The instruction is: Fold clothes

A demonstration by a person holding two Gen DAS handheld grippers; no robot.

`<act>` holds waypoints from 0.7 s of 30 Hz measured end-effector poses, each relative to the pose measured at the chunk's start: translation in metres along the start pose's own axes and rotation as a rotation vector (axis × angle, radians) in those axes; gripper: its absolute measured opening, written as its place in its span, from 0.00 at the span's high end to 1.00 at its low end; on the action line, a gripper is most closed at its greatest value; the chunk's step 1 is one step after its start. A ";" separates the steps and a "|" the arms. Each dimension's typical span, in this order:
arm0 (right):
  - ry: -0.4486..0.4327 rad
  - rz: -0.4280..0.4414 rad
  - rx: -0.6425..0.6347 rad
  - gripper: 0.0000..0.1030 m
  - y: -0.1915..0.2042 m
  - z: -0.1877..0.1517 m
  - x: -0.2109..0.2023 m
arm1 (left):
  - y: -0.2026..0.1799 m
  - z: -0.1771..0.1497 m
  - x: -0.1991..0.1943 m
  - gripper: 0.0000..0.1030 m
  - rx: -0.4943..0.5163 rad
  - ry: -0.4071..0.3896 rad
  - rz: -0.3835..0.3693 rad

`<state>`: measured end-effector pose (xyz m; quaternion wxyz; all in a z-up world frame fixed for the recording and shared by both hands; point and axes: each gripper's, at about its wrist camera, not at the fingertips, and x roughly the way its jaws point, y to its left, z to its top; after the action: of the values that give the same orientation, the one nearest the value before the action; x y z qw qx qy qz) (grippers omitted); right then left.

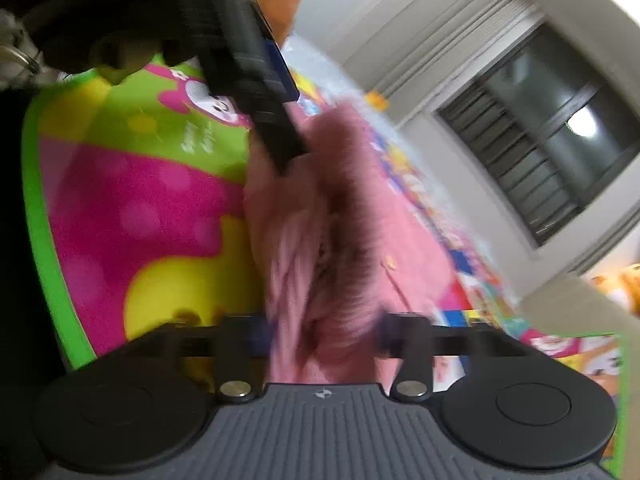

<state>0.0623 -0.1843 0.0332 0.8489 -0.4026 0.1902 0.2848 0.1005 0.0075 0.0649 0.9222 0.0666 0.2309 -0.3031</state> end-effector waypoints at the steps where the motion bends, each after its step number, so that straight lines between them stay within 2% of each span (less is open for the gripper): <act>1: -0.003 0.023 0.007 0.78 -0.003 0.005 0.000 | 0.008 -0.001 -0.011 0.00 -0.029 -0.021 -0.043; 4: 0.022 0.143 0.031 0.79 -0.018 0.022 -0.023 | 0.036 -0.004 -0.043 0.00 -0.130 -0.089 -0.168; 6: 0.032 0.194 0.013 0.79 -0.026 0.033 -0.039 | 0.066 -0.002 -0.057 0.00 -0.269 -0.149 -0.185; 7: 0.033 0.206 -0.005 0.79 -0.030 0.039 -0.045 | 0.080 -0.001 -0.058 0.00 -0.328 -0.166 -0.160; 9: 0.036 0.231 -0.041 0.79 -0.037 0.051 -0.056 | 0.102 0.005 -0.050 0.00 -0.399 -0.163 -0.063; 11: 0.037 0.225 -0.063 0.79 -0.054 0.063 -0.054 | 0.114 0.011 -0.034 0.00 -0.395 -0.145 0.019; 12: 0.037 0.216 -0.073 0.79 -0.062 0.070 -0.050 | 0.118 0.012 -0.026 0.00 -0.403 -0.139 0.027; 14: 0.052 0.229 -0.084 0.79 -0.078 0.083 -0.028 | 0.124 0.016 -0.013 0.00 -0.421 -0.131 0.036; 17: 0.076 0.257 -0.095 0.74 -0.100 0.093 0.019 | 0.126 0.014 -0.004 0.00 -0.436 -0.144 0.007; 19: 0.105 0.258 -0.107 0.60 -0.112 0.095 0.061 | 0.124 0.010 -0.005 0.00 -0.422 -0.140 -0.005; 21: 0.138 0.230 -0.105 0.52 -0.123 0.089 0.105 | 0.121 0.005 -0.004 0.00 -0.389 -0.119 -0.030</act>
<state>0.2294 -0.1424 0.0994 0.7734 -0.4406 0.2777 0.3615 0.1706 0.1061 0.0688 0.9251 -0.1342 0.2310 -0.2698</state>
